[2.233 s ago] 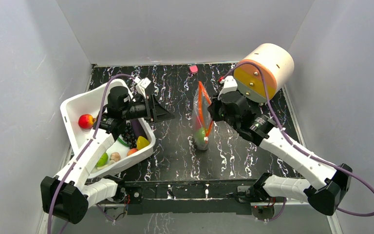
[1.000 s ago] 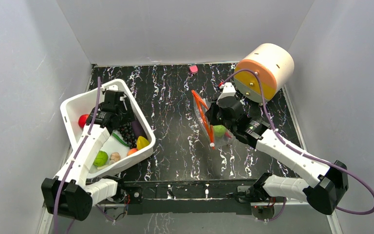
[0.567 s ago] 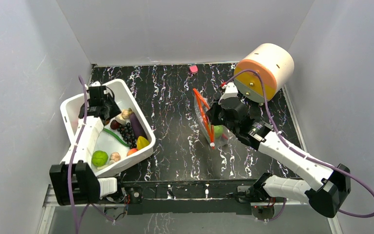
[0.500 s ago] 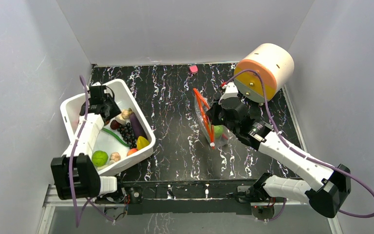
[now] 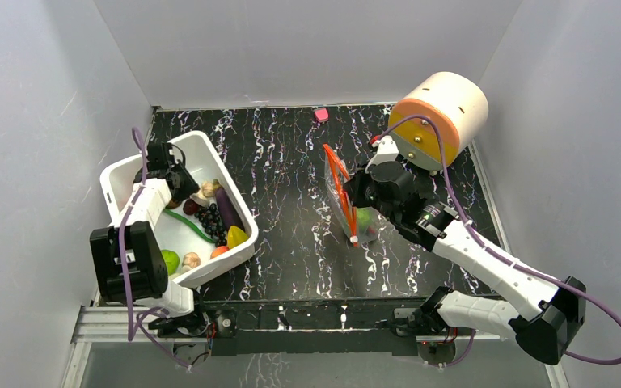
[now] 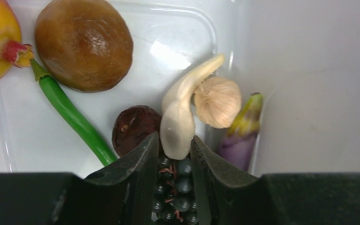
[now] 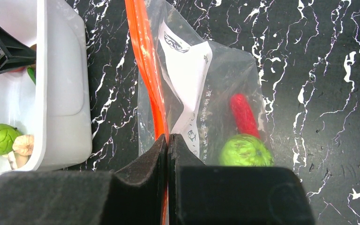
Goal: Place the food in the zip-top bag and seal the zipper
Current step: Pick up the fake vegetable from the bin.
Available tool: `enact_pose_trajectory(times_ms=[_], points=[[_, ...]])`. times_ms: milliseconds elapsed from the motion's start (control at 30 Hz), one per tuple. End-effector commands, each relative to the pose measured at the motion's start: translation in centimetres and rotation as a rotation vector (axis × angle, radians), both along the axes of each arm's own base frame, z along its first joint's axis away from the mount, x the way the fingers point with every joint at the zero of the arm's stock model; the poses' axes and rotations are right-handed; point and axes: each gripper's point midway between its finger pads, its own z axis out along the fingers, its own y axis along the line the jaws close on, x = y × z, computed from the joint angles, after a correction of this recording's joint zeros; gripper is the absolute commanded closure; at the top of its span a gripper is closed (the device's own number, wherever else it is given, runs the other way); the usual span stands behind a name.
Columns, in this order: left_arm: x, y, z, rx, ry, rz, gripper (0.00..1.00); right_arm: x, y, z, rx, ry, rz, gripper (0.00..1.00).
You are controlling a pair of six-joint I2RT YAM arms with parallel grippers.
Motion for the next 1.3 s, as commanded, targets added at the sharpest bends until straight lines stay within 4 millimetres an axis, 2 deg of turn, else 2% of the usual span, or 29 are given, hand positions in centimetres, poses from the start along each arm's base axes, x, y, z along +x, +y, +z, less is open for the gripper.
enact_pose_trajectory(times_ms=[0,167,333,600,767,900,1000,1233,1267], points=[[0.3,1.0,-0.3,0.004,0.008,0.010,0.70,0.4,0.3,2.0,0.055,-0.059,0.000,1.00],[0.3,0.9,-1.4,-0.007,0.029,-0.013,0.69,0.2,0.5,2.0,0.062,-0.053,0.011,1.00],[1.2,0.1,-1.7,-0.062,0.014,-0.062,0.68,0.1,0.6,1.9,0.068,-0.046,0.015,1.00],[1.2,-0.3,-2.6,-0.090,0.034,-0.081,0.76,-0.1,0.4,1.8,0.069,-0.037,0.014,1.00],[1.2,-0.6,-2.4,-0.102,0.029,-0.088,0.89,-0.3,0.2,1.9,0.075,-0.036,0.009,1.00],[0.9,-0.8,-1.7,-0.108,0.019,-0.091,0.99,-0.5,0.3,2.1,0.083,-0.033,0.014,1.00],[0.7,-1.0,-0.5,-0.110,-0.007,-0.096,1.00,-0.7,0.6,2.0,0.101,-0.015,0.024,1.00],[-0.4,-1.2,3.6,-0.090,-0.093,-0.092,1.00,-1.8,2.0,1.2,0.162,0.051,0.073,1.00],[-0.5,-1.3,4.9,-0.084,-0.124,-0.092,1.00,-1.8,2.0,1.2,0.170,0.056,0.074,1.00]])
